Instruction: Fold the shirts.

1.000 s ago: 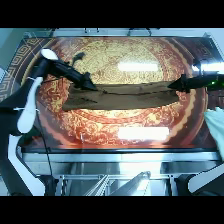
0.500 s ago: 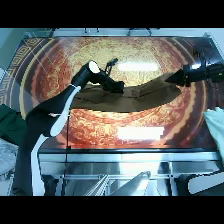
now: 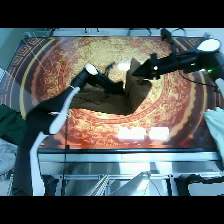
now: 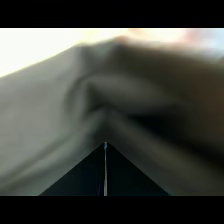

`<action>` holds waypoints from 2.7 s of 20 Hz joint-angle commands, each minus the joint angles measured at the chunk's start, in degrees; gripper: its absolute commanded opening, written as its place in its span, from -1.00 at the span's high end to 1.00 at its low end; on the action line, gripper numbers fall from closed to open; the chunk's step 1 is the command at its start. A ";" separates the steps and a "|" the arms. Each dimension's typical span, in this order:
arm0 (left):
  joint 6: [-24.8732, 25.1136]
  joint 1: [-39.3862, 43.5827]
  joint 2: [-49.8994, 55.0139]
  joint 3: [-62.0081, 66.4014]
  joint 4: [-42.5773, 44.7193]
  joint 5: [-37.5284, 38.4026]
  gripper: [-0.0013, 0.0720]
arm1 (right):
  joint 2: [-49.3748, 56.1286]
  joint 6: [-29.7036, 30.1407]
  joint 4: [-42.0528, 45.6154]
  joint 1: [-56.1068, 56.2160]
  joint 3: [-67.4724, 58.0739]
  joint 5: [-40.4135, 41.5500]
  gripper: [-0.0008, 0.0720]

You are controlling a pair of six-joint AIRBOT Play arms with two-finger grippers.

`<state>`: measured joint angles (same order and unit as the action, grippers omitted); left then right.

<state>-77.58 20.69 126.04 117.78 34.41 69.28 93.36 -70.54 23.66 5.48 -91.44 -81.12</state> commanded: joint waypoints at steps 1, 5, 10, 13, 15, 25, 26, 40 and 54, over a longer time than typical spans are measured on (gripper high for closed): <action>4.70 -9.42 -10.01 -0.11 -17.51 9.64 0.95 | -0.04 -1.40 -0.35 7.48 0.02 9.18 0.94; 2.69 -25.92 -23.56 0.42 -19.54 13.75 0.95 | 2.89 -1.49 -0.37 16.20 -0.37 22.82 0.94; 5.55 -40.63 -33.97 -9.68 -19.50 15.17 0.94 | 17.64 -5.40 2.27 28.26 -12.90 36.28 0.94; 7.63 -43.28 -36.57 -16.35 -19.52 14.99 0.92 | 30.58 -7.48 1.01 32.87 -28.92 38.23 0.37; 9.53 -42.84 -37.53 -19.96 -19.54 14.67 0.92 | 32.57 -5.81 -10.19 33.51 -29.88 44.83 -0.12; 12.92 -41.90 -38.49 -24.79 -19.43 18.27 0.92 | 18.27 -11.43 2.21 19.43 -22.10 14.10 0.94; 13.60 -41.72 -38.51 -24.79 -19.45 19.41 0.92 | 17.40 -14.56 9.20 18.43 -22.10 10.36 0.94; 24.30 -42.01 -49.75 -52.76 -19.54 15.37 0.92 | 10.93 -13.57 20.83 9.84 7.52 18.84 -1.00; 26.62 -40.70 -49.68 -54.53 -19.43 16.76 0.92 | 23.08 0.76 -10.56 14.29 7.45 25.27 -0.48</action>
<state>-51.31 -20.03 76.38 63.31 14.94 85.89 115.55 -72.25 18.90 18.90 -84.03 -56.82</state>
